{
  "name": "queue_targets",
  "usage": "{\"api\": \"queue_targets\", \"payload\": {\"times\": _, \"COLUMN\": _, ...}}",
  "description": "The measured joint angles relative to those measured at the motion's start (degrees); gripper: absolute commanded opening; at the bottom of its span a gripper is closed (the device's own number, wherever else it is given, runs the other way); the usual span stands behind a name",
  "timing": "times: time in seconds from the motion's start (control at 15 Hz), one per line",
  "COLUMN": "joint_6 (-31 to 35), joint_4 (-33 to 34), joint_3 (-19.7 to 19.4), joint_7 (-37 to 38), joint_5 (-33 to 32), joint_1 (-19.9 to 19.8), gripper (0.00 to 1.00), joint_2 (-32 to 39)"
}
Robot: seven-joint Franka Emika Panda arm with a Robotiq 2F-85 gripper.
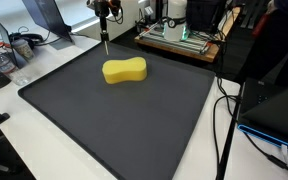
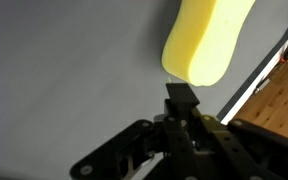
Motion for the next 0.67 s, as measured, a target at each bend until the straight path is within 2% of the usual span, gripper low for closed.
{"api": "queue_targets", "payload": {"times": 0.4, "joint_6": 8.4, "joint_4": -12.4, "joint_3": -1.2, "joint_7": 0.7, "joint_5": 0.1, "joint_1": 4.8, "gripper": 0.03, "joint_2": -13.8}}
{"api": "queue_targets", "payload": {"times": 0.53, "joint_6": 13.5, "joint_4": -15.3, "joint_3": -0.5, "joint_7": 2.7, "joint_5": 0.1, "joint_1": 6.8, "gripper": 0.03, "joint_2": -18.5}}
{"api": "queue_targets", "payload": {"times": 0.67, "joint_6": 17.9, "joint_4": -14.7, "joint_3": 2.5, "joint_7": 5.3, "joint_5": 0.1, "joint_1": 7.2, "gripper": 0.03, "joint_2": -20.7}}
